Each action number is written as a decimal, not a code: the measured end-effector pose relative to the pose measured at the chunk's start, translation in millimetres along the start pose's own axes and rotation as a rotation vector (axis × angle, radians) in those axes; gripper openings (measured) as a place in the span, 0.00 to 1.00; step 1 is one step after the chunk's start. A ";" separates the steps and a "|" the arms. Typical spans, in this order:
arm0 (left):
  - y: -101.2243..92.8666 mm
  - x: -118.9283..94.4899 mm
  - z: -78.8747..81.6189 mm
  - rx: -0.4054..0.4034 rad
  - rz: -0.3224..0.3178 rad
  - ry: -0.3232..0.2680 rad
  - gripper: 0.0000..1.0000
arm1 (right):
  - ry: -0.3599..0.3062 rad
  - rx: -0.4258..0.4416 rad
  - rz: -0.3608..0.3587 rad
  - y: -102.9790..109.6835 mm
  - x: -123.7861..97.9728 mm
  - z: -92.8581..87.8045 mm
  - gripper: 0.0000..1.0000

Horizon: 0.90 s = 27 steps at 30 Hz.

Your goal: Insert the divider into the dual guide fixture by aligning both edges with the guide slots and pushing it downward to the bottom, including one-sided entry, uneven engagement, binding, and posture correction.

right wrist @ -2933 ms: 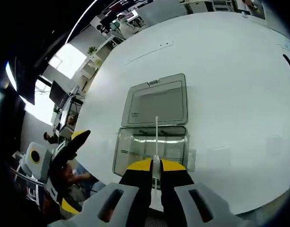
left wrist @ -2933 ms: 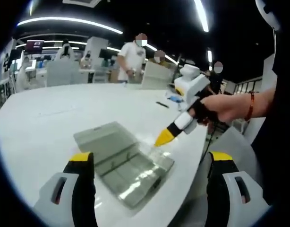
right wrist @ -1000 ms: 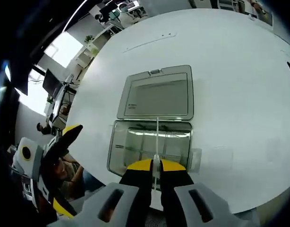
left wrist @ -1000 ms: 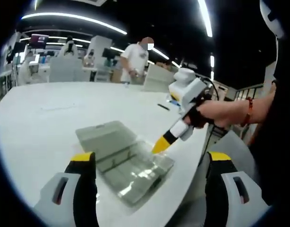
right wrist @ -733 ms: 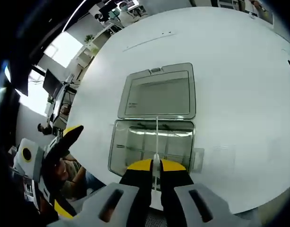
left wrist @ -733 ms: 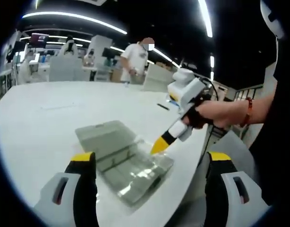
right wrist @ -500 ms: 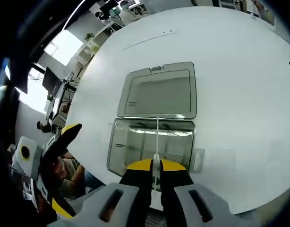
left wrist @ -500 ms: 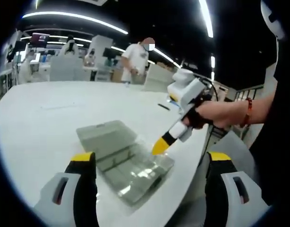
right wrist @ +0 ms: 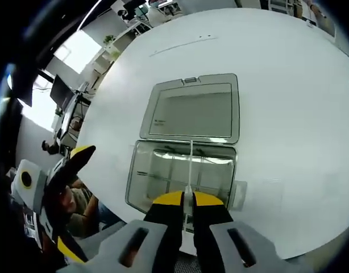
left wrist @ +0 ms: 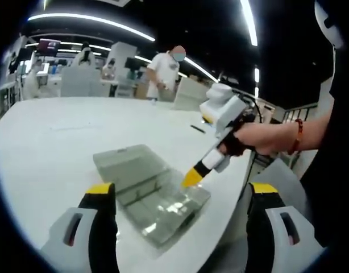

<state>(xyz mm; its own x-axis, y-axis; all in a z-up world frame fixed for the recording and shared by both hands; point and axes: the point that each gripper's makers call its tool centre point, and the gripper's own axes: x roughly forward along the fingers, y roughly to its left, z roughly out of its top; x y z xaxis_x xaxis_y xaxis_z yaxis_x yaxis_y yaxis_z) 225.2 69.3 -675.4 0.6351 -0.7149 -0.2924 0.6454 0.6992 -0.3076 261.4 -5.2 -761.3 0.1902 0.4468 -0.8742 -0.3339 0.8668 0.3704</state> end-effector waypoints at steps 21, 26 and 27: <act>0.4 0.1 -1.1 -0.013 -0.002 -0.001 0.94 | -0.006 -0.041 -0.027 -4.0 1.1 -0.3 0.00; 1.5 -1.0 -2.2 -0.015 0.000 0.001 0.93 | -0.004 -0.040 -0.025 -4.3 1.7 -0.1 0.00; 1.8 -1.1 -2.2 -0.015 0.001 0.000 0.93 | -0.003 -0.039 -0.026 -4.6 1.9 -0.1 0.00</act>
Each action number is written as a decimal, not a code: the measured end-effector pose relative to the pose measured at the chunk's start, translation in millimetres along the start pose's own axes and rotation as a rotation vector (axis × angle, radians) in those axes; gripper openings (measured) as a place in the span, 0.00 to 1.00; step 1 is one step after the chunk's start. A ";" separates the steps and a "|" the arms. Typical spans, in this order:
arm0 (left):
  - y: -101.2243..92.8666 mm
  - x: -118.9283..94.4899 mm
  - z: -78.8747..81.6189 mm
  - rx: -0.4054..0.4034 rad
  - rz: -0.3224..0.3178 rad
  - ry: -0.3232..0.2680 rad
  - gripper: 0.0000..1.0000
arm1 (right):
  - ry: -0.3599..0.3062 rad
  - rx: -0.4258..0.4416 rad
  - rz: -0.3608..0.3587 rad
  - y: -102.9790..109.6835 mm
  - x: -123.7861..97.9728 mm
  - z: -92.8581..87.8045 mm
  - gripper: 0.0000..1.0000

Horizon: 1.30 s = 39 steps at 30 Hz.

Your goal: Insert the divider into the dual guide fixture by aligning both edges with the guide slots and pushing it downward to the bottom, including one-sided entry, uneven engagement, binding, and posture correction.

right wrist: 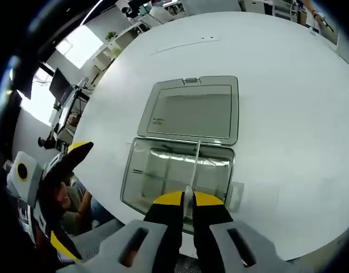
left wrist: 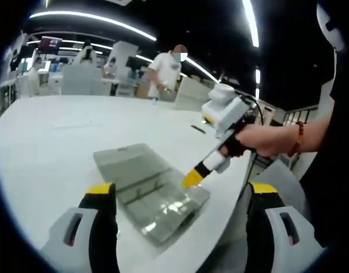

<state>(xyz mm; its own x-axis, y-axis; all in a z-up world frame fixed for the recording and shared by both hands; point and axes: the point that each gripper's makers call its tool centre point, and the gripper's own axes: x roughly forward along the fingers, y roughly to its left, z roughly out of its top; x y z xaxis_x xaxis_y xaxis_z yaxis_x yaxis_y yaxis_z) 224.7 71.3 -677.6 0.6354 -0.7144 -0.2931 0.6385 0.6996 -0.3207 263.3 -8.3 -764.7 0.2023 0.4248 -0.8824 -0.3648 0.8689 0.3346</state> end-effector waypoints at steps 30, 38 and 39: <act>-0.1 0.2 0.4 -0.011 0.000 -0.002 0.93 | 0.040 -0.142 -0.059 7.8 5.1 1.4 0.00; -0.4 0.7 3.5 0.008 -0.004 0.000 0.94 | 0.060 -0.156 -0.063 8.6 7.5 1.2 0.00; -0.6 0.8 3.6 0.009 -0.005 0.002 0.94 | 0.065 -0.156 -0.062 8.9 7.8 1.5 0.00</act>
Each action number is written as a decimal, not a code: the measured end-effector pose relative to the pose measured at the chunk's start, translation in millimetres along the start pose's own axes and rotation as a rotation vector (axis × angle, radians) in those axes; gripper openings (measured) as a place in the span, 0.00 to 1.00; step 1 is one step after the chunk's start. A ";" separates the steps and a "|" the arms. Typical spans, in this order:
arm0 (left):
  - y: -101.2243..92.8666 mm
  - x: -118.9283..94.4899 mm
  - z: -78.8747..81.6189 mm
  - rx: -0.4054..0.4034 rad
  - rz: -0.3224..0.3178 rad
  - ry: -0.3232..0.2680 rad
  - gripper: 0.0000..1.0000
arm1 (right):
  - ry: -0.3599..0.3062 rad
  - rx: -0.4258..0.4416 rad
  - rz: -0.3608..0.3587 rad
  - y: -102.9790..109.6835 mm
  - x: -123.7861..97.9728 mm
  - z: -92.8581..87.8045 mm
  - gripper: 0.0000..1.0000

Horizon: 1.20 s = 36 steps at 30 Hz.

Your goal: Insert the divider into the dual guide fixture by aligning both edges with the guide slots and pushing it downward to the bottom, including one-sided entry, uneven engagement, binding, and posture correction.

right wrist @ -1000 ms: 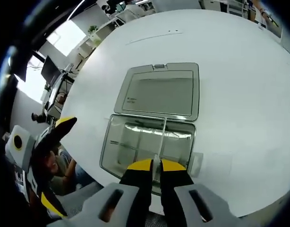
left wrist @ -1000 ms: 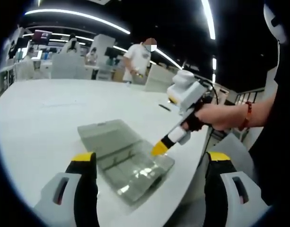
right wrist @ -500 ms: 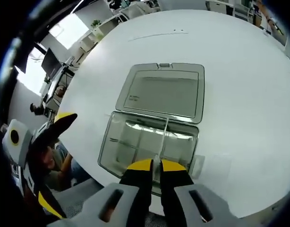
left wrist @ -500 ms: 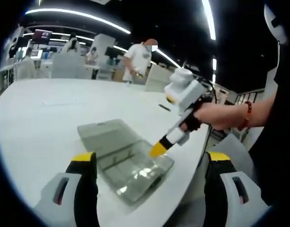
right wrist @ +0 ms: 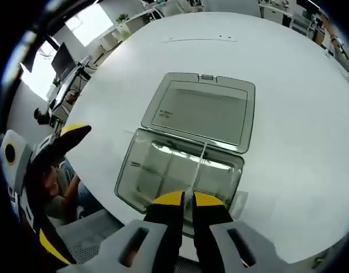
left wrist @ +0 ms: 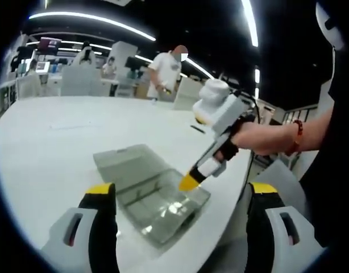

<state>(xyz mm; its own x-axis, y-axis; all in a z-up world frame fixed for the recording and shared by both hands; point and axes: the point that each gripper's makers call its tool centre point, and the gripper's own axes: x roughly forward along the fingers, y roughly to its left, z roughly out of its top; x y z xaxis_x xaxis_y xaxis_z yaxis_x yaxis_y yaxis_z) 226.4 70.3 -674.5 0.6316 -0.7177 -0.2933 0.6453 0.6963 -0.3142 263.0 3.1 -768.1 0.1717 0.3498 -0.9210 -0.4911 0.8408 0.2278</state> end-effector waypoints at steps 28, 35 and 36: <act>-0.5 -1.4 -2.1 -0.005 0.006 0.007 0.94 | 0.032 0.002 0.020 1.0 12.7 -3.6 0.01; -0.9 -2.4 -3.8 -0.005 0.005 0.012 0.94 | 0.042 -0.002 0.018 0.7 16.4 -5.7 0.01; -0.4 -2.6 -3.8 -0.006 0.006 0.011 0.94 | 0.043 -0.005 0.017 0.5 17.4 -6.0 0.01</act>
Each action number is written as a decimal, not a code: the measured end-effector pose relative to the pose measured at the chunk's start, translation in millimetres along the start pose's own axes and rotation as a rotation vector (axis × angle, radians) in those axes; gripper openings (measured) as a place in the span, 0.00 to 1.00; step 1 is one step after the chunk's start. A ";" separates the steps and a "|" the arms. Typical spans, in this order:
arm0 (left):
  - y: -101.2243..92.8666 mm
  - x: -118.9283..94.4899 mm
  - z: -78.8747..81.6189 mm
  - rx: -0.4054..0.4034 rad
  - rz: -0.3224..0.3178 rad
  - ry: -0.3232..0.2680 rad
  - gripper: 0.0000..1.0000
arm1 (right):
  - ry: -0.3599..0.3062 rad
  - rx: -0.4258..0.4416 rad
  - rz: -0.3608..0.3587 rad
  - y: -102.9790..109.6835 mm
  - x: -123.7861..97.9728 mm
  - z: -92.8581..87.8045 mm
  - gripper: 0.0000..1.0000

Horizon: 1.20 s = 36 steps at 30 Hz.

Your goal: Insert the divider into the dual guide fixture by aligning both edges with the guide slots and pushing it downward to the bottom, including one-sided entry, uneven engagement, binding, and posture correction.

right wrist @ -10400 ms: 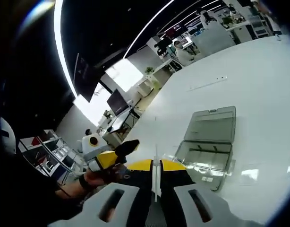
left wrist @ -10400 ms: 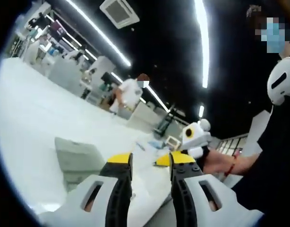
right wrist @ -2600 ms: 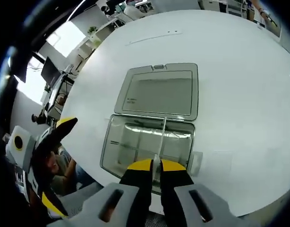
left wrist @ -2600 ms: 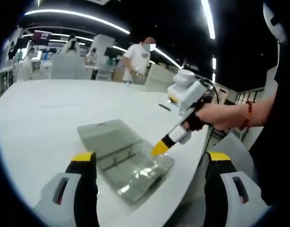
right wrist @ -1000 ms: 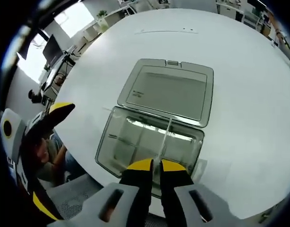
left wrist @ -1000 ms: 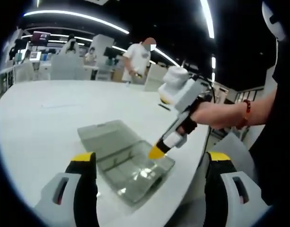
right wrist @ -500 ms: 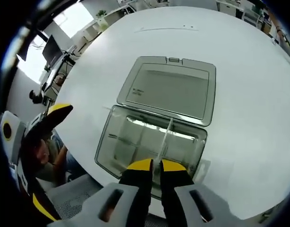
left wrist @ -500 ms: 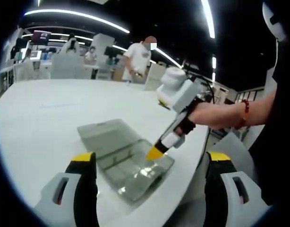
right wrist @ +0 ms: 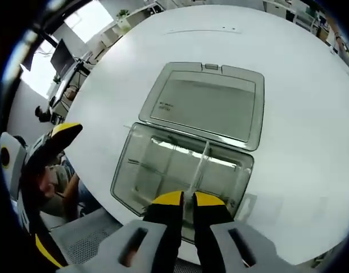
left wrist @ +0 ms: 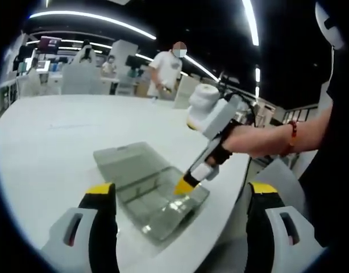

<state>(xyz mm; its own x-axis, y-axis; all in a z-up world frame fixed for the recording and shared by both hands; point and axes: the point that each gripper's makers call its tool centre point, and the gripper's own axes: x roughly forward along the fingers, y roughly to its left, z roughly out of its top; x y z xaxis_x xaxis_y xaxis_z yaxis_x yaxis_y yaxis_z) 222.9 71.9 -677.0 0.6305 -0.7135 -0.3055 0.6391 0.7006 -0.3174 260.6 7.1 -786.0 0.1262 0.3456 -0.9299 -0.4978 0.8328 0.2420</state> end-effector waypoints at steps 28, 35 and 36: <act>-7.6 -7.6 6.1 0.029 0.027 0.007 0.94 | -0.047 -0.175 0.030 3.8 -0.4 -3.4 0.08; -12.5 -9.5 5.8 0.031 0.038 0.012 0.94 | -0.111 -0.247 0.018 4.1 -7.2 4.4 0.23; -13.5 -10.1 6.1 0.031 0.040 0.015 0.94 | -0.119 -0.255 0.016 3.8 -8.2 5.0 0.24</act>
<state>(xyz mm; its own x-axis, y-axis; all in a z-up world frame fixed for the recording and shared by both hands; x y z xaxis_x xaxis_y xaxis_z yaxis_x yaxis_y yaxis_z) 210.6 69.7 -664.1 0.6497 -0.6845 -0.3307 0.6265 0.7285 -0.2769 262.0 9.5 -776.0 0.2089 0.4189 -0.8837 -0.6988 0.6961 0.1648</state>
